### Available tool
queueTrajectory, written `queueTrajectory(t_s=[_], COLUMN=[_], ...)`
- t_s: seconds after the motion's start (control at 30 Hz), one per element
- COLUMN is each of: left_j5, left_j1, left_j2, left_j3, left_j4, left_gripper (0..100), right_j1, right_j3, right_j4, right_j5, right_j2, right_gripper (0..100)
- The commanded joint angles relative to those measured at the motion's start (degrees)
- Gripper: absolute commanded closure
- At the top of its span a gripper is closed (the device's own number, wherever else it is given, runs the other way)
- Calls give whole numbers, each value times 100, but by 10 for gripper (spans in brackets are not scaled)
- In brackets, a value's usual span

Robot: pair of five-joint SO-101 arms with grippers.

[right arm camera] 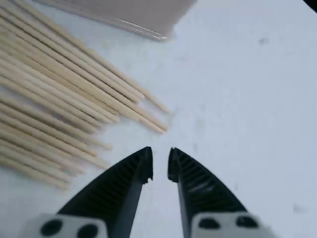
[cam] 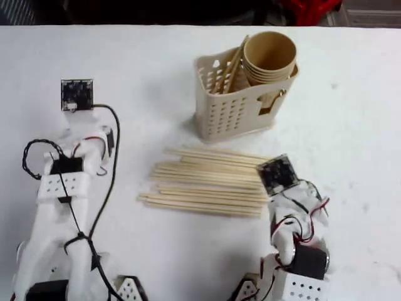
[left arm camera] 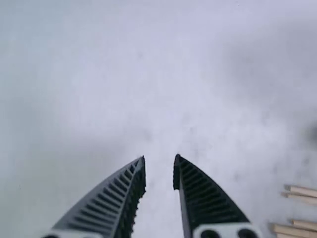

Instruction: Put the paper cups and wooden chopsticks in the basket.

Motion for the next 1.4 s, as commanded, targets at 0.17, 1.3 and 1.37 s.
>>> queueTrajectory(t_s=[0.17, 1.3, 1.37], left_j5=[-18, -53, -53], left_j1=[-66, 84, 84], left_j2=[-207, -207, -207], left_j3=[9, 158, 158], left_j4=[-176, -387, -378], left_gripper=[889, 890, 890], right_j1=[-2220, -3996, -3952], right_j3=[-2303, -2382, -2382], right_j4=[400, -2668, -2668], right_j5=[440, 1407, 1407], right_j2=[4031, 7873, 7749], right_gripper=[883, 921, 938])
